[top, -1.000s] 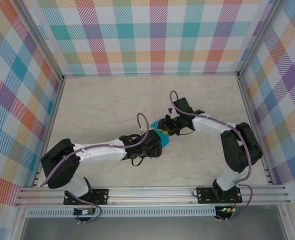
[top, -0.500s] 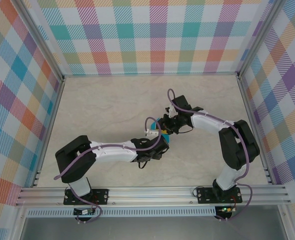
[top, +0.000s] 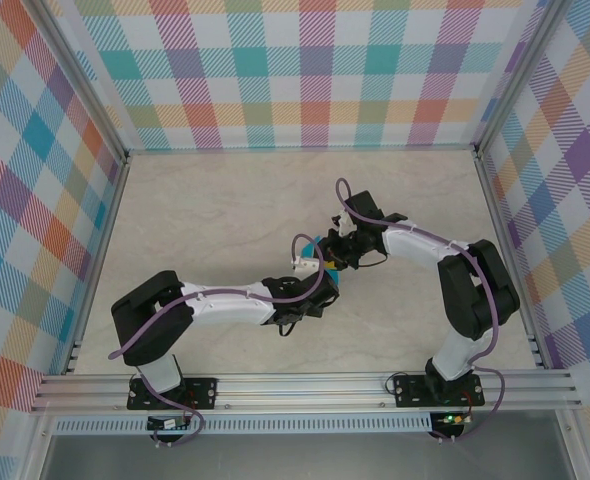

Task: Fold a paper plane with a square sheet of paper (pick it up from the middle)
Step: Fourth fold the wing at the center of the table.

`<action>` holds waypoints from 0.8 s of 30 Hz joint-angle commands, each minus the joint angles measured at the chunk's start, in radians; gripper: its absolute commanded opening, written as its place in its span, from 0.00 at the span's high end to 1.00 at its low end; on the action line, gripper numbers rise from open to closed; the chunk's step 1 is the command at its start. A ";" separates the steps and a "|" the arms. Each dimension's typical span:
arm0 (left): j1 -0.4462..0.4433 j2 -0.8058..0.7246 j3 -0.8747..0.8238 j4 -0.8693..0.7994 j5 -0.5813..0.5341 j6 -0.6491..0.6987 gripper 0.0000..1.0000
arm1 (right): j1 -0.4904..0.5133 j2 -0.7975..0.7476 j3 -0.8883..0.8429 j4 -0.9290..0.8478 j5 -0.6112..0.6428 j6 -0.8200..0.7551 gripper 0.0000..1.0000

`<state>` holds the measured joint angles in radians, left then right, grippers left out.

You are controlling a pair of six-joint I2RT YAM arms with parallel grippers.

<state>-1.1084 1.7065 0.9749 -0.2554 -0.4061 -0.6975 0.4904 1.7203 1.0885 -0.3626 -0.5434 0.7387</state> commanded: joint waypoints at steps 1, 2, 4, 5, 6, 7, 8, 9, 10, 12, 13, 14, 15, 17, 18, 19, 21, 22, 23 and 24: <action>-0.014 0.001 -0.029 0.012 -0.034 0.003 0.54 | -0.006 0.006 0.019 -0.021 -0.010 -0.026 0.77; -0.014 0.000 -0.033 0.013 -0.037 0.001 0.54 | -0.006 0.006 0.019 -0.022 -0.009 -0.025 0.77; -0.014 0.006 -0.035 0.015 -0.037 0.000 0.53 | -0.006 0.008 0.020 -0.021 -0.010 -0.025 0.78; -0.014 0.010 -0.034 0.015 -0.036 0.003 0.53 | -0.005 0.009 0.019 -0.021 -0.009 -0.025 0.78; -0.015 0.016 -0.035 0.017 -0.033 0.004 0.54 | -0.006 0.009 0.019 -0.021 -0.010 -0.024 0.78; -0.015 0.019 -0.035 0.018 -0.034 0.003 0.54 | -0.005 0.008 0.018 -0.022 -0.009 -0.024 0.78; -0.014 0.022 -0.037 0.022 -0.034 0.004 0.55 | -0.006 0.007 0.017 -0.022 -0.009 -0.024 0.78; -0.014 0.022 -0.042 0.030 -0.033 0.005 0.56 | -0.006 0.007 0.016 -0.021 -0.007 -0.024 0.78; -0.014 0.022 -0.047 0.038 -0.031 0.004 0.58 | -0.006 0.005 0.016 -0.023 -0.004 -0.024 0.78; -0.015 0.027 -0.049 0.044 -0.029 0.006 0.61 | -0.006 0.002 0.014 -0.025 -0.003 -0.025 0.78; -0.014 0.030 -0.048 0.042 -0.031 0.007 0.62 | -0.006 0.003 0.013 -0.024 -0.003 -0.025 0.78; -0.014 0.031 -0.048 0.046 -0.030 0.009 0.63 | -0.006 0.001 0.013 -0.026 -0.003 -0.024 0.78; -0.014 0.030 -0.051 0.051 -0.028 0.010 0.64 | -0.006 0.001 0.013 -0.026 -0.005 -0.024 0.78; -0.014 0.030 -0.052 0.052 -0.028 0.010 0.64 | -0.006 0.002 0.013 -0.027 -0.003 -0.025 0.78; -0.014 0.031 -0.052 0.049 -0.030 0.010 0.64 | -0.006 0.002 0.013 -0.028 -0.004 -0.026 0.78; -0.015 0.031 -0.052 0.046 -0.032 0.010 0.62 | -0.006 0.001 0.012 -0.027 -0.003 -0.026 0.78; -0.014 0.029 -0.057 0.047 -0.034 0.011 0.62 | -0.006 0.001 0.013 -0.027 -0.002 -0.024 0.79; -0.014 0.027 -0.058 0.049 -0.036 0.011 0.62 | -0.006 0.001 0.013 -0.027 -0.002 -0.024 0.79; -0.014 0.026 -0.059 0.050 -0.036 0.012 0.63 | -0.006 0.001 0.013 -0.028 -0.002 -0.024 0.80; -0.015 0.022 -0.062 0.053 -0.038 0.015 0.66 | -0.006 0.000 0.011 -0.028 0.000 -0.023 0.80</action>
<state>-1.1088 1.7287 0.9352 -0.2249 -0.4137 -0.6907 0.4904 1.7203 1.0885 -0.3691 -0.5426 0.7387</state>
